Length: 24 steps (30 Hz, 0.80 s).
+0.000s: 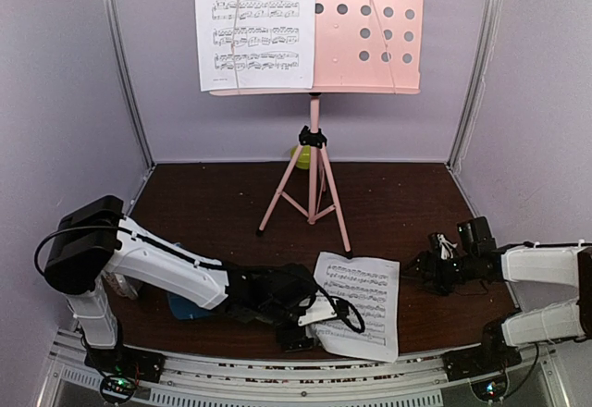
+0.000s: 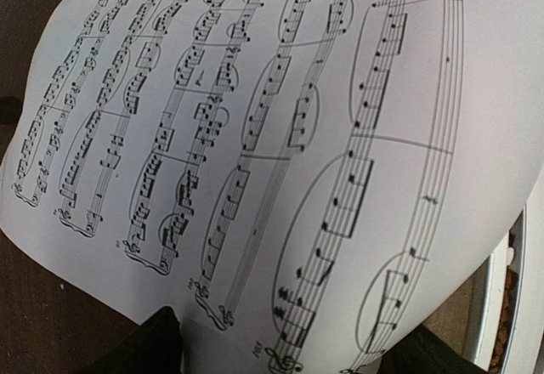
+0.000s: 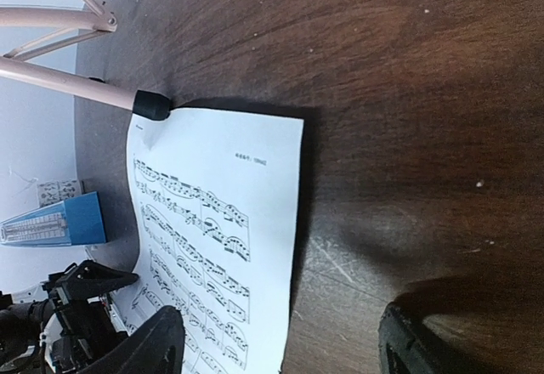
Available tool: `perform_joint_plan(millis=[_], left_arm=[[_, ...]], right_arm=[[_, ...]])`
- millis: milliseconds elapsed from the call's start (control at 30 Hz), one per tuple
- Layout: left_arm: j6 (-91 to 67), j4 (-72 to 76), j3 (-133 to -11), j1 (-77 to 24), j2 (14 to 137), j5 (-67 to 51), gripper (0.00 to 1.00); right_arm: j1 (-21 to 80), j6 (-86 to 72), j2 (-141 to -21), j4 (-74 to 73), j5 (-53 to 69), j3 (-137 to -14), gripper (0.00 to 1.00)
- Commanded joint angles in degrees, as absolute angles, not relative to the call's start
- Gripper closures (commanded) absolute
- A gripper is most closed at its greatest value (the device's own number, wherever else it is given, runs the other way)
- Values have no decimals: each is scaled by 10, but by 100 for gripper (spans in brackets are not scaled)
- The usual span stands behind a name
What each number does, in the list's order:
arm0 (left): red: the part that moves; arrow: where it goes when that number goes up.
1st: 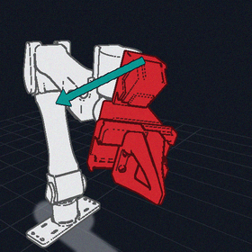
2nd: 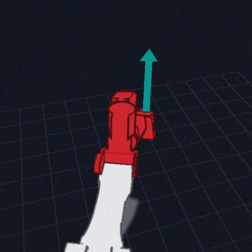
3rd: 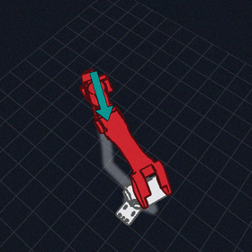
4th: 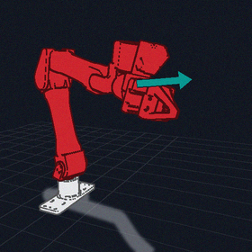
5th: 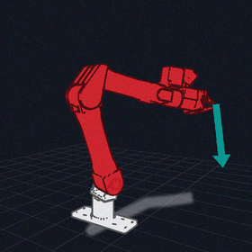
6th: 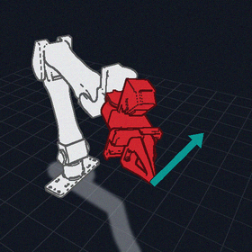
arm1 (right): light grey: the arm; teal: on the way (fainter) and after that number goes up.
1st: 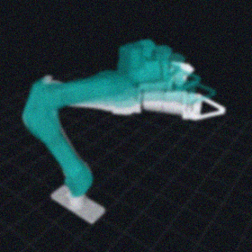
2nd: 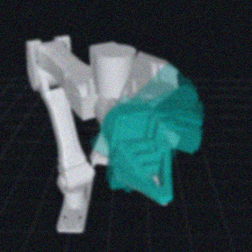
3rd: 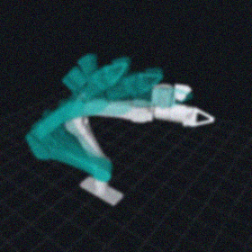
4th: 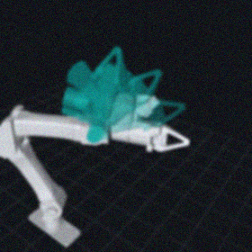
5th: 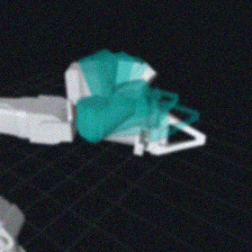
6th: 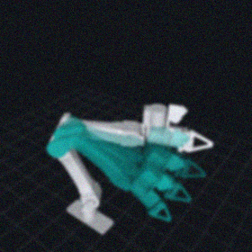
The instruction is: Set up the instrument practice props
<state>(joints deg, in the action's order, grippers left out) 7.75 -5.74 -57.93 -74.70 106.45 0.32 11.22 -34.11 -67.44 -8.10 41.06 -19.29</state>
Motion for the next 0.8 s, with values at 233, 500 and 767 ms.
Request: perform_joint_plan(millis=[233,500,767], left_arm=[[14,-31,-600,-727,1086,10,22],[-23,1,-603,-704,1083,-2,27],[-48,43,-585,-692,1067,-7,32]], right_arm=[[138,-396,-679,-122,440,-122,17],[147,-419,-679,-135,468,-123,1],[181,-454,-732,-92,482,-114,0]])
